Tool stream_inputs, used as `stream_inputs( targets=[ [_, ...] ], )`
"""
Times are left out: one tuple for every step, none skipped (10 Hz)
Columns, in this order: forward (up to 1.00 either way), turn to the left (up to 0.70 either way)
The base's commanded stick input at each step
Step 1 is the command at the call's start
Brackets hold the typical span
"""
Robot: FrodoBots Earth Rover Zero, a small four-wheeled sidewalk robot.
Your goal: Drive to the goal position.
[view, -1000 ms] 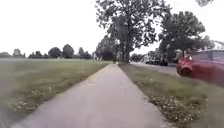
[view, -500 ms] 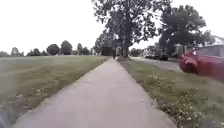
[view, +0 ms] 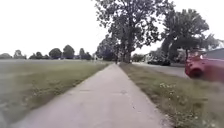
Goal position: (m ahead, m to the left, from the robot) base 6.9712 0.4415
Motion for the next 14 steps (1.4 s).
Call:
stream_inputs(
  targets=[
    [0.70, 0.00],
    [0.70, 0.00],
    [0.70, 0.00],
    [0.70, 0.00],
    [0.70, 0.00],
    [0.70, 0.00],
    [0.70, 0.00],
    [0.70, 0.00],
    [0.70, 0.03],
    [0.70, 0.28],
    [0.70, 0.35],
    [0.70, 0.35],
    [0.70, 0.00],
    [0.70, 0.00]
  ],
)
